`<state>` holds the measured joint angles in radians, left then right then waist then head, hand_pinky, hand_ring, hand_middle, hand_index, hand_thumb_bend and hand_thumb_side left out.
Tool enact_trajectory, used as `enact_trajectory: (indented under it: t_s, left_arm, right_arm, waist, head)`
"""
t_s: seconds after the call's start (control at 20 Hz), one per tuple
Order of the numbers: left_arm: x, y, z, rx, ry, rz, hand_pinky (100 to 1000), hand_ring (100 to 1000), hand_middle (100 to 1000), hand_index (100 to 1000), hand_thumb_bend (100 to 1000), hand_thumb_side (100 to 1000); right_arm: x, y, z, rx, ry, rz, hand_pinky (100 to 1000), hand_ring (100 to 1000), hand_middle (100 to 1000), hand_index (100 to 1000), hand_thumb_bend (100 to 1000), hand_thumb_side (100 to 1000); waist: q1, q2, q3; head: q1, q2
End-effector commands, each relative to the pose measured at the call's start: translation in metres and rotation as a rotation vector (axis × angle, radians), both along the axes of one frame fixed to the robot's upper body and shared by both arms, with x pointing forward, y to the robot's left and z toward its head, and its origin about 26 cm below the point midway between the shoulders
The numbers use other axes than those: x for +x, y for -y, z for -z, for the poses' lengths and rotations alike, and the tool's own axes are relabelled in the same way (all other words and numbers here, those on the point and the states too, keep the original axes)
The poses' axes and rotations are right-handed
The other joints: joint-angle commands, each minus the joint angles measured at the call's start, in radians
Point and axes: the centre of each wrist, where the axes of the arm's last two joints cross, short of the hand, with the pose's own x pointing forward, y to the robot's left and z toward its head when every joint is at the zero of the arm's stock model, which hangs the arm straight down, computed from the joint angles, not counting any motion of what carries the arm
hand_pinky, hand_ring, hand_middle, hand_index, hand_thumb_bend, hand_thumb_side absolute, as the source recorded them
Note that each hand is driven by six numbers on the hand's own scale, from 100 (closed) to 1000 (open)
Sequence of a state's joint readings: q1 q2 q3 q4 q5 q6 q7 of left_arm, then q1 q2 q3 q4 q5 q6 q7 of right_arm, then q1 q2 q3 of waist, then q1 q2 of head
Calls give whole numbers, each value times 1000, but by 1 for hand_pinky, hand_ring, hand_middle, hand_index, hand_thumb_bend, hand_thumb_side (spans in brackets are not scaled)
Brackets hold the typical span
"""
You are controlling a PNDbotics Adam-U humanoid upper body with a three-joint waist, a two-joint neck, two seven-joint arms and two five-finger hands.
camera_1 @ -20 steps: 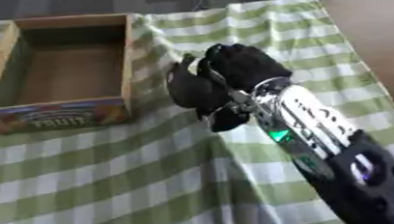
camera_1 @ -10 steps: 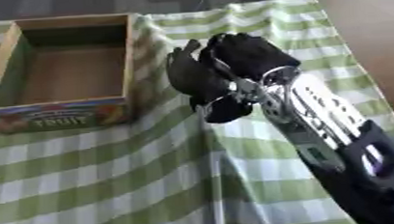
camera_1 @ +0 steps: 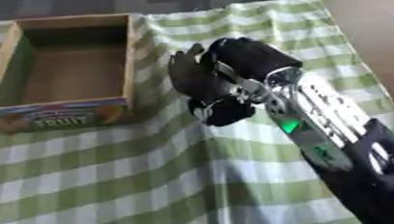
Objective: Pick up objects on the table and place them in the box.
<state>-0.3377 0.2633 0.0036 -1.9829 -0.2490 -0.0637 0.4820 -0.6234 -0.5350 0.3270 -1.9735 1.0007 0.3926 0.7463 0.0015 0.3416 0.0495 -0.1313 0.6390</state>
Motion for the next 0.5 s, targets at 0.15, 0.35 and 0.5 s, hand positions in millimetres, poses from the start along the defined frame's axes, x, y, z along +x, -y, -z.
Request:
enact_trajectory:
  t_s: [0.15,0.35,0.5]
  left_arm:
    - [-2,0,-8,19,27,0,540,845,923,849,100,696]
    - [-2,0,-8,22,27,0,541,845,923,848,100,696]
    - [-2,-1,-8,25,27,0,541,845,923,849,100,695]
  right_arm:
    - [-5,6,-14,21,20,-2,611,665,540,655,100,379]
    - [-5,5,-22,20,67,-1,606,659,522,640,100,372]
    - [-6,4,-34,1,121,-5,609,665,506,631,100,371]
  waist:
    - [2,-16,1]
    - [0,-18,2]
    - [-2,-20,2]
  head:
    - [3,-12]
    - [5,-15]
    - [6,-16]
